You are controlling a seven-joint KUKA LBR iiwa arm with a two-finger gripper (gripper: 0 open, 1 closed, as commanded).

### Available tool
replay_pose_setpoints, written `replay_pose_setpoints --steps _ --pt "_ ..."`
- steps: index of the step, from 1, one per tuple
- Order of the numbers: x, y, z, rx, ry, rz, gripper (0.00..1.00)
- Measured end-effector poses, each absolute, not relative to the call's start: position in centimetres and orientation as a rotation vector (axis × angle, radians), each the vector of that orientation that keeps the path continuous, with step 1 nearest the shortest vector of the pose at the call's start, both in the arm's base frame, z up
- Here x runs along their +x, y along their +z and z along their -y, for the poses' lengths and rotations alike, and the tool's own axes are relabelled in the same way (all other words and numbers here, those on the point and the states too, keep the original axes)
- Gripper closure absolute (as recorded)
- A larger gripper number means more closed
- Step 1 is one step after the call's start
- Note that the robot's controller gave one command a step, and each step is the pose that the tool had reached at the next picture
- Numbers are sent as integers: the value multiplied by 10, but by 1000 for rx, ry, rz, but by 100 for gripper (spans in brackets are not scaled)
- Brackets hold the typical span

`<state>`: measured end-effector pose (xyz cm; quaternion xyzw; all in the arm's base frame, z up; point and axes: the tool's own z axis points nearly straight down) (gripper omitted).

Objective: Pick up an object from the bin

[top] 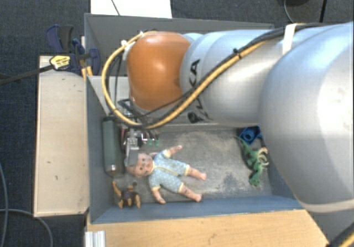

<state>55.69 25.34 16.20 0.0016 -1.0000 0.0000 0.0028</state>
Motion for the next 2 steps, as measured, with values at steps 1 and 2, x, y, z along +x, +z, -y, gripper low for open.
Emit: replay_pose_setpoints --steps 1,2 --pt "559 167 -252 -5 -3 3144 0" --pt "527 108 -207 331 -5 3131 0"
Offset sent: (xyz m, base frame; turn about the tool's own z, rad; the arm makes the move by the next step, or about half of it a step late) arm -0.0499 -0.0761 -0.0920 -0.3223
